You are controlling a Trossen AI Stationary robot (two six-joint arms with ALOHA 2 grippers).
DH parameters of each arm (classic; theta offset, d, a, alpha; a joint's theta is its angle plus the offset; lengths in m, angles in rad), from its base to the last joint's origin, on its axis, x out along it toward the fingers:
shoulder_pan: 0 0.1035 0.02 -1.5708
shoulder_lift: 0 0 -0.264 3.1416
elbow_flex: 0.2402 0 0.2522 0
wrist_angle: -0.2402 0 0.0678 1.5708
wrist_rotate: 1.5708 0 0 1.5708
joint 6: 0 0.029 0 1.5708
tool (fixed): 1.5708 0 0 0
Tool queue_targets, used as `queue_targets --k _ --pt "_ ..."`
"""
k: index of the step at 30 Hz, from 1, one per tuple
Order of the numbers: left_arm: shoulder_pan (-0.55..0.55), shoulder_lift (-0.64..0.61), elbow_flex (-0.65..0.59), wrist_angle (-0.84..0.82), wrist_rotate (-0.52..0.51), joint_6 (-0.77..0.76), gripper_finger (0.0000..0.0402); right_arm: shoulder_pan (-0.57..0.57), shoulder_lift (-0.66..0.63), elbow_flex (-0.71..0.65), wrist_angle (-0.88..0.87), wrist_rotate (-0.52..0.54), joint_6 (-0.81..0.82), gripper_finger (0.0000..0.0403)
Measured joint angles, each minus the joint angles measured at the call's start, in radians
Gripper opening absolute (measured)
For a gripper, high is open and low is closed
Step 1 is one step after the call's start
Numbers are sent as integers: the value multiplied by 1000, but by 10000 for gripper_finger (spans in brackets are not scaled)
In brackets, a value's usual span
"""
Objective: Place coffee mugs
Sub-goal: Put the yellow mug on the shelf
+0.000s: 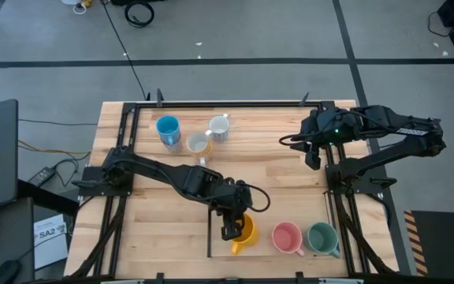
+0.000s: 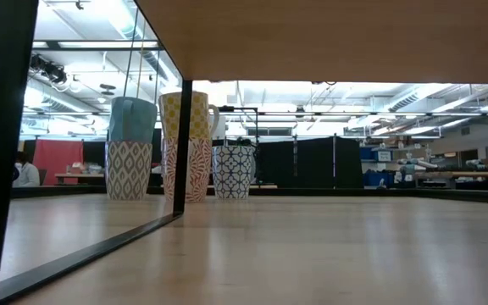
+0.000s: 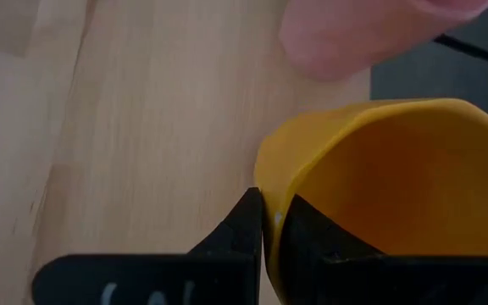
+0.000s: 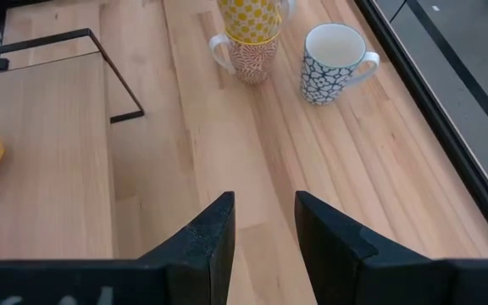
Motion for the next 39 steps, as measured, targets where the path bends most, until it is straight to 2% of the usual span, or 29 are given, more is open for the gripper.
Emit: queue_targets --k 15,39 --pt "1 25 0 43 34 2 34 0 0 0 8 0 -26 130" --pt "0 25 0 94 23 3 41 0 0 0 7 1 -27 130"
